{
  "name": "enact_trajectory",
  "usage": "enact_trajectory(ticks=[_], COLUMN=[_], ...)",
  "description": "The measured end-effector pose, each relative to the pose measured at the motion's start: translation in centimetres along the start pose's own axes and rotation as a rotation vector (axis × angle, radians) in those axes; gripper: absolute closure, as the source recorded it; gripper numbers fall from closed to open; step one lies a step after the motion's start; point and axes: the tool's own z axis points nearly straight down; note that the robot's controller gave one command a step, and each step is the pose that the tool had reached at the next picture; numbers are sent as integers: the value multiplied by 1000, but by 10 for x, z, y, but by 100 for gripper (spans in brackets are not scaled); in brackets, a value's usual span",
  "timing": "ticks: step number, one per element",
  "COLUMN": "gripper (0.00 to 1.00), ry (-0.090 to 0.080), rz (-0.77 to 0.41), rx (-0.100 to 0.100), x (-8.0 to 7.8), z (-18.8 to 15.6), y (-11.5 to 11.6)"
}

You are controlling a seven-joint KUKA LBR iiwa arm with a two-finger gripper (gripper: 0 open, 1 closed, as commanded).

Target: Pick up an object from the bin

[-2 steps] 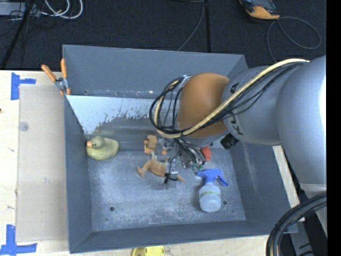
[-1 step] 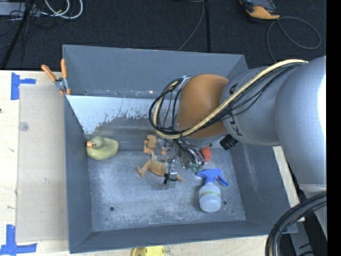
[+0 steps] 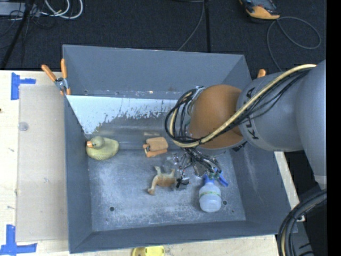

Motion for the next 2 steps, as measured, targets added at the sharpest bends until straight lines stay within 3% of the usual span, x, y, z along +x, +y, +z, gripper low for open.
enact_trajectory(ticks=[1, 2], gripper=[100, 100], ry=[0, -3], rz=[2, -78], rx=[0, 0], x=[0, 16], z=[0, -146], y=[0, -23])
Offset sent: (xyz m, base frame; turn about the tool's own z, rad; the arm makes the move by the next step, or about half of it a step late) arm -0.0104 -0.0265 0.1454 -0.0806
